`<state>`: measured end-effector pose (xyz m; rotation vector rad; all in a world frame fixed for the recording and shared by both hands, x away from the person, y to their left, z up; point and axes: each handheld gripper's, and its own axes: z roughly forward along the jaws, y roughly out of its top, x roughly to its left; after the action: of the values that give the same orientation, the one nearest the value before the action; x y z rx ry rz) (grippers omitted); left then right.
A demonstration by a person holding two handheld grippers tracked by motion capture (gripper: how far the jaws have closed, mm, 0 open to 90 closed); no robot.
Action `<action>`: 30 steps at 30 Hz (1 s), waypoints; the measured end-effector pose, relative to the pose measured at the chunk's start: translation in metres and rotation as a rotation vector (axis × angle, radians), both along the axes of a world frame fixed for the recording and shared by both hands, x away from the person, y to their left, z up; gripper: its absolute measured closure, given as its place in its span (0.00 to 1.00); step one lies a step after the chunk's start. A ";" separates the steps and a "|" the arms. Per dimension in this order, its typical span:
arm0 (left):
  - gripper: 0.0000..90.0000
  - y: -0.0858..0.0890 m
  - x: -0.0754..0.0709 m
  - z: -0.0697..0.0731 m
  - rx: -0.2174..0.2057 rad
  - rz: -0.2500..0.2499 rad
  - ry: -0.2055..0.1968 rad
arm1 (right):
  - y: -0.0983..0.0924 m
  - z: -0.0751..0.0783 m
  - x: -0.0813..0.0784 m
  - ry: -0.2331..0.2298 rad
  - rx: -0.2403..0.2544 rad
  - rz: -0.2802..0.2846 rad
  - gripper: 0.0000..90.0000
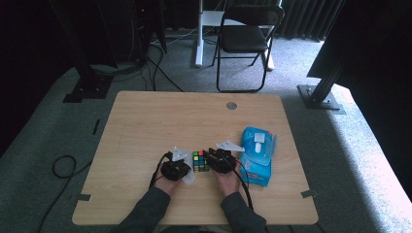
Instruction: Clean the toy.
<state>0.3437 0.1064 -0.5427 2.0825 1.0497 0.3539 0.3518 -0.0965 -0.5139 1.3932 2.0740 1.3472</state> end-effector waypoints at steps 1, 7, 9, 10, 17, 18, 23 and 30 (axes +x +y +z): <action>0.93 0.000 0.000 0.000 0.000 0.000 0.002 | 0.000 0.000 0.000 -0.001 -0.001 0.000 0.75; 0.92 0.000 -0.003 0.004 -0.001 0.001 -0.002 | 0.000 0.000 0.000 -0.001 0.000 0.002 0.75; 0.92 0.001 -0.005 0.009 -0.015 0.000 -0.012 | 0.000 0.000 0.000 0.001 0.001 0.002 0.75; 0.92 0.002 -0.007 0.013 -0.030 -0.004 -0.020 | 0.000 0.000 0.000 0.000 0.001 0.002 0.75; 0.92 0.004 -0.016 0.028 -0.053 -0.029 -0.046 | 0.000 0.000 0.000 0.000 0.000 0.003 0.75; 0.92 0.005 -0.017 0.028 -0.055 -0.032 -0.045 | 0.000 0.000 0.000 0.001 0.001 0.003 0.75; 0.92 0.006 -0.020 0.023 -0.060 -0.047 -0.029 | 0.000 0.000 0.000 0.001 -0.001 0.001 0.75; 0.92 -0.005 -0.020 0.002 0.052 -0.059 -0.009 | 0.000 0.000 0.000 0.003 0.004 0.001 0.75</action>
<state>0.3233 0.1016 -0.5402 2.1514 0.9812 0.3644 0.3518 -0.0966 -0.5139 1.3966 2.0758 1.3512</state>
